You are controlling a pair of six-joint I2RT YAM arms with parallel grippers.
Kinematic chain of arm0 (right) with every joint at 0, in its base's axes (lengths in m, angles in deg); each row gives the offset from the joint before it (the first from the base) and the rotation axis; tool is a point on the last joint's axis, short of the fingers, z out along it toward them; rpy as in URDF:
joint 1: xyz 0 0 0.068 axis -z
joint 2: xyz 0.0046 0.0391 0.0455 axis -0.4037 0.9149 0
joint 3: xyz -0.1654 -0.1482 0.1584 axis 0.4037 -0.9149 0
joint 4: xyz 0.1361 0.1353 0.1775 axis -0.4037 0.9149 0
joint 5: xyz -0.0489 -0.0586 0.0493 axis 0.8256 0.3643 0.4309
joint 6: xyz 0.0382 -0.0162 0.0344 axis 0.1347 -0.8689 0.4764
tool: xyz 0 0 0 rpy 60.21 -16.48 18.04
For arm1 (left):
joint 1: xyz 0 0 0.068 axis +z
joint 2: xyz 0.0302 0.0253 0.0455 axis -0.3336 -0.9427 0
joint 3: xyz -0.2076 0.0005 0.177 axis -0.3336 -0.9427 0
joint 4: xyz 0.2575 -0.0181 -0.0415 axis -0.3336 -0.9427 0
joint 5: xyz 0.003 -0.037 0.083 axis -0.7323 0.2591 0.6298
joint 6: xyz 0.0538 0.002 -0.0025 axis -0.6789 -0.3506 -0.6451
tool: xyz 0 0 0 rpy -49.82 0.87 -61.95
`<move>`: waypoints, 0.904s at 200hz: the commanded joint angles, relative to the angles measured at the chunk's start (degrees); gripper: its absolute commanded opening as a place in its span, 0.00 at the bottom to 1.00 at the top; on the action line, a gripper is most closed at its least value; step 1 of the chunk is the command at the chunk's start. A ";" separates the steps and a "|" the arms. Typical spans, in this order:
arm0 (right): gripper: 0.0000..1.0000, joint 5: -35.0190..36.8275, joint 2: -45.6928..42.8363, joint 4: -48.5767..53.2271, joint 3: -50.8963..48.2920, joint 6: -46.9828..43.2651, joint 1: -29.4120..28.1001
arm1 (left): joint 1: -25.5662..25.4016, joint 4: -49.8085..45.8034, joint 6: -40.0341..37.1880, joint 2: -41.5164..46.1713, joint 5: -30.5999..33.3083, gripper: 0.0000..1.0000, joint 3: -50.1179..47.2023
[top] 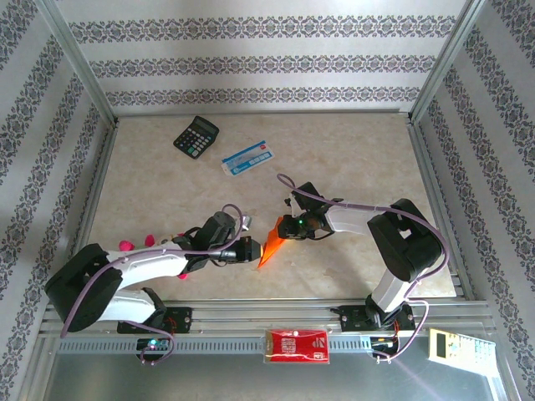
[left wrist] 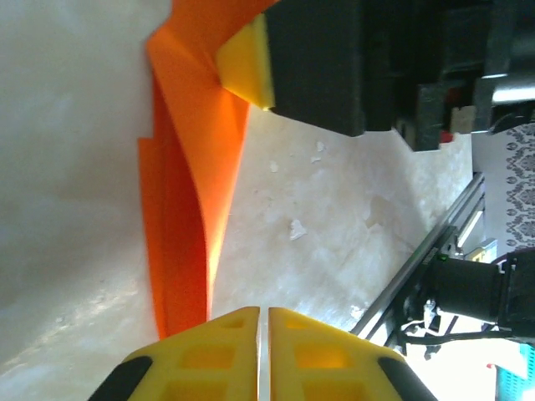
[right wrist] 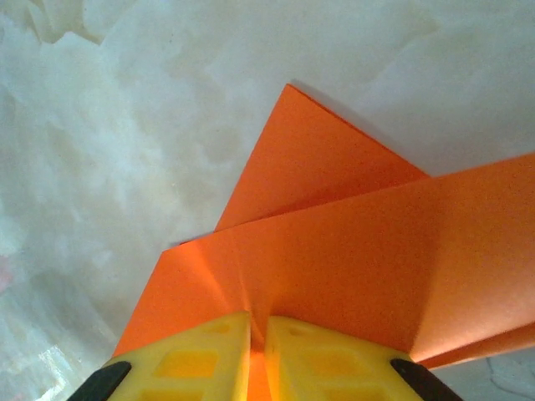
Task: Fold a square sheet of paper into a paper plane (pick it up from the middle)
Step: Fold the wing for the fifth time at the center of the table.
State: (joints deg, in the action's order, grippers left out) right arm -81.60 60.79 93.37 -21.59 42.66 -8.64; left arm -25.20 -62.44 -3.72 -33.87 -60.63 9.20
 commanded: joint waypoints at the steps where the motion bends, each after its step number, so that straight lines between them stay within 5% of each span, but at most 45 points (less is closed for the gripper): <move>1: 0.20 4.58 2.26 3.00 -2.32 -0.62 0.72 | -1.34 0.03 -0.46 -3.21 -2.63 0.06 2.88; 181: 0.20 4.65 2.26 3.14 -2.58 -0.43 0.81 | 0.54 1.86 0.62 -16.04 -5.33 0.00 5.24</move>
State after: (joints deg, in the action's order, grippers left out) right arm -81.75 60.73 92.95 -21.90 42.69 -8.53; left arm -25.42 -62.20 -3.76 -48.43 -65.07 15.54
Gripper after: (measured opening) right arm 0.196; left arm 0.064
